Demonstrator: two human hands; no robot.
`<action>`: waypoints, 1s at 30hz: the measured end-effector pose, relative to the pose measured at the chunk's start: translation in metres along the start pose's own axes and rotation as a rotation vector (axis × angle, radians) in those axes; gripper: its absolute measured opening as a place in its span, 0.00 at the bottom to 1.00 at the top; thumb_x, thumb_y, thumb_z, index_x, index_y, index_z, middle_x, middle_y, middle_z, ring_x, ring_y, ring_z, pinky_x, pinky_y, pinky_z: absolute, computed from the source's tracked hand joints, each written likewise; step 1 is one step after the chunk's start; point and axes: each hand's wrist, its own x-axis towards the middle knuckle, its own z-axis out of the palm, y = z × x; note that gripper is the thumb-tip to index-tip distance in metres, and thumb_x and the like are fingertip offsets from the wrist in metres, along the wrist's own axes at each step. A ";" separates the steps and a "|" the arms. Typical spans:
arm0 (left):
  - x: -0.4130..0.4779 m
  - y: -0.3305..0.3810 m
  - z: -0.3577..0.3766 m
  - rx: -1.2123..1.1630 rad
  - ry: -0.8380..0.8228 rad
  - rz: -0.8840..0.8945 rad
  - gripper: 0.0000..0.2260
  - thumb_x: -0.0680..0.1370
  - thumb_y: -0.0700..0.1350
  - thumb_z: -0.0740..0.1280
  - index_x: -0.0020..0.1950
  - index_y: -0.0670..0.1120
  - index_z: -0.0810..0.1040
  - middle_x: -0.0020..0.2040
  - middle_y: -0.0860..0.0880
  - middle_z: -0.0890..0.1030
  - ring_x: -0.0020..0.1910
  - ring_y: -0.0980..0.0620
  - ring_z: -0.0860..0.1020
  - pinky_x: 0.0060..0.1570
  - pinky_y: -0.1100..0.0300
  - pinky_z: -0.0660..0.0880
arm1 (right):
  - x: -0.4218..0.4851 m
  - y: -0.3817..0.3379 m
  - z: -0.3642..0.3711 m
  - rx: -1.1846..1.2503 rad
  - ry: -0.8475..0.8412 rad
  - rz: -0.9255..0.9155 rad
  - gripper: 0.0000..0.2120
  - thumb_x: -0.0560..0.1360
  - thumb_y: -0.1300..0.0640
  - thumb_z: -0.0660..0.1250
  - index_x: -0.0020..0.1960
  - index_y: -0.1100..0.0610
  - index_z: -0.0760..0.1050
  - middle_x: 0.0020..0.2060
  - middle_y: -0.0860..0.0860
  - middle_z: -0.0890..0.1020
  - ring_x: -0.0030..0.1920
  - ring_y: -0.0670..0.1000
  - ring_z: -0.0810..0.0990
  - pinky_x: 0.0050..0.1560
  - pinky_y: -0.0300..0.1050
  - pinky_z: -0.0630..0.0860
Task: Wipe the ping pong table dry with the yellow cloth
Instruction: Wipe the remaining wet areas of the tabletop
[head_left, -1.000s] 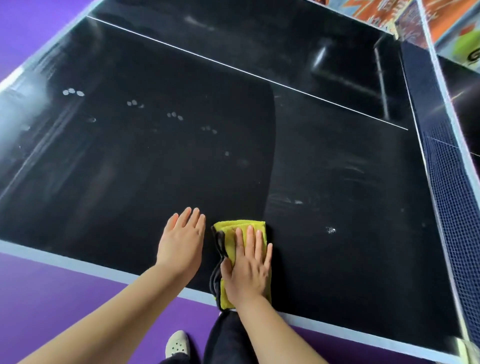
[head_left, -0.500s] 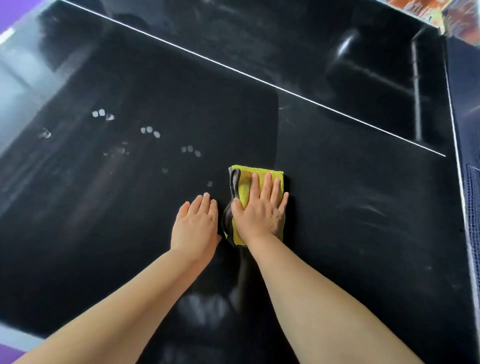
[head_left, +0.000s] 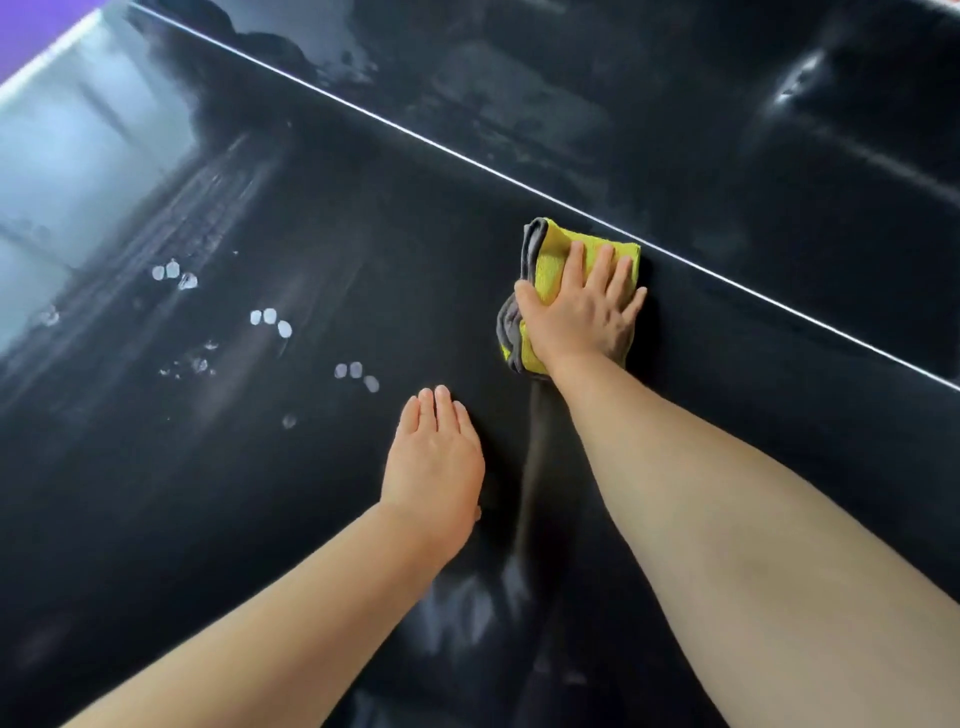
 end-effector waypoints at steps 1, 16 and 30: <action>0.003 0.003 -0.002 0.031 -0.023 -0.004 0.45 0.75 0.59 0.65 0.75 0.33 0.43 0.75 0.32 0.47 0.75 0.35 0.47 0.74 0.44 0.46 | 0.014 -0.001 -0.002 0.009 0.003 0.001 0.39 0.77 0.31 0.49 0.81 0.50 0.45 0.80 0.56 0.46 0.79 0.59 0.40 0.76 0.64 0.38; 0.020 0.020 -0.019 0.258 -0.180 -0.059 0.38 0.75 0.52 0.65 0.74 0.31 0.52 0.72 0.32 0.60 0.69 0.38 0.63 0.72 0.49 0.53 | 0.087 0.056 -0.019 0.042 -0.028 -0.151 0.34 0.78 0.41 0.52 0.81 0.48 0.46 0.80 0.51 0.45 0.79 0.53 0.41 0.77 0.58 0.39; 0.006 0.011 -0.007 0.041 -0.008 -0.122 0.46 0.67 0.64 0.70 0.74 0.38 0.57 0.71 0.42 0.62 0.71 0.45 0.60 0.72 0.51 0.53 | -0.079 0.066 0.005 0.026 -0.055 -0.075 0.36 0.79 0.40 0.50 0.81 0.49 0.41 0.80 0.54 0.41 0.79 0.56 0.37 0.76 0.60 0.35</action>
